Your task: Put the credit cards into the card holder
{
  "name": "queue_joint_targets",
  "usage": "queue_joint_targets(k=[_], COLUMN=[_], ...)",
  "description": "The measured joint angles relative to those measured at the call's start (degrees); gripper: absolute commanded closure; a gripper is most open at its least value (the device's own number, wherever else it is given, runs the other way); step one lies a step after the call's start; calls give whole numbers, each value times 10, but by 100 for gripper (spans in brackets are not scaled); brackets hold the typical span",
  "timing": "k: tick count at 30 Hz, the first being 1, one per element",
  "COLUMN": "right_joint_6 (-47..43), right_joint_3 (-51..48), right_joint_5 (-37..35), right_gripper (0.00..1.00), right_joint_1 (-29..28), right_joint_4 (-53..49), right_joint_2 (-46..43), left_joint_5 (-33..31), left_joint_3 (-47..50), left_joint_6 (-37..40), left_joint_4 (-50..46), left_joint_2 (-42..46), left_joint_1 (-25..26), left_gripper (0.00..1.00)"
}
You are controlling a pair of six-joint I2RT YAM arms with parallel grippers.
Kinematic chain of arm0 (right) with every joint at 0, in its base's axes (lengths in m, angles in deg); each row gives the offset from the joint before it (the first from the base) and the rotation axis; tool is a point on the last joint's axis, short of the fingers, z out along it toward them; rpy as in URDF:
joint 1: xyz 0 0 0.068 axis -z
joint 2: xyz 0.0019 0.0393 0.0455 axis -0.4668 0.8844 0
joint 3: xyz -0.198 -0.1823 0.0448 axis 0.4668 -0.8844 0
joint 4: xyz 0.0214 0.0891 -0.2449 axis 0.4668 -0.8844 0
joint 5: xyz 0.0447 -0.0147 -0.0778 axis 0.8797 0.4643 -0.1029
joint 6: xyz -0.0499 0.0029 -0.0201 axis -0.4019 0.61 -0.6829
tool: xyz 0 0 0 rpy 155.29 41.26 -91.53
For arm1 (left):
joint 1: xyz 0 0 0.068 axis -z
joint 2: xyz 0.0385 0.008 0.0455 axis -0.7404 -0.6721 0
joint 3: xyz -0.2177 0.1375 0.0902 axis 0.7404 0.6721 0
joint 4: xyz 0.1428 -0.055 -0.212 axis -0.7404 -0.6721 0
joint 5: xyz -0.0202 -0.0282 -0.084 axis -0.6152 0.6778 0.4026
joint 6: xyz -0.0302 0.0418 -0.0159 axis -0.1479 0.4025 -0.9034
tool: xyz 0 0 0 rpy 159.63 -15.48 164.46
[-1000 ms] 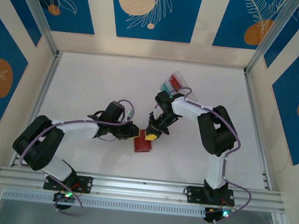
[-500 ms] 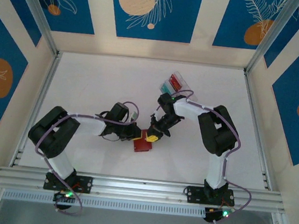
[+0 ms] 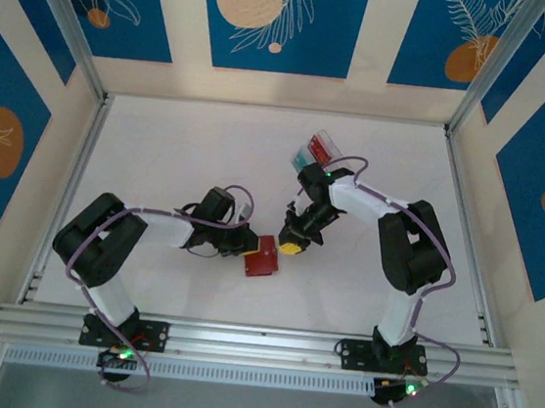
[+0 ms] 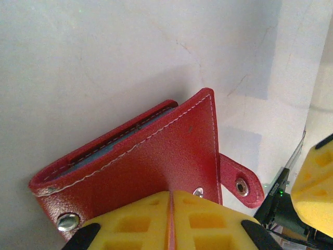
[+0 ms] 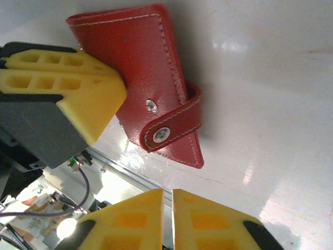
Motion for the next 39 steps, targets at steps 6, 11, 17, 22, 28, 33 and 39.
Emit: queue_joint_targets(k=[6,11,17,22,28,33,39], right_joint_6=[10,12,12,12,10,10,10], right_joint_3=[58,111,124,130,151,159,159], right_joint_5=[-57,-86,-123,-144,-152,-154,-158], right_gripper=[68,68,68,68,69,75,84], right_joint_1=[-36,-71,-85,-91,-95,-95,-95], right_joint_4=[-36,-54,-85,-107,-113,-116,-120], right_joint_2=[-1,11,59,72,85,94,99], left_joint_5=[0,1,2,4,7,9,9], left_joint_3=[2,5,7,9,11,14,16], left_joint_6=[0,0,0,-1,-1,-1,-3], left_joint_4=[5,11,15,22,28,37,39], left_joint_2=[0,0,0,-1,-3,-3,-3], left_joint_1=[0,0,0,0,-1,-1,-1], left_gripper=[90,90,90,90,89,90,90])
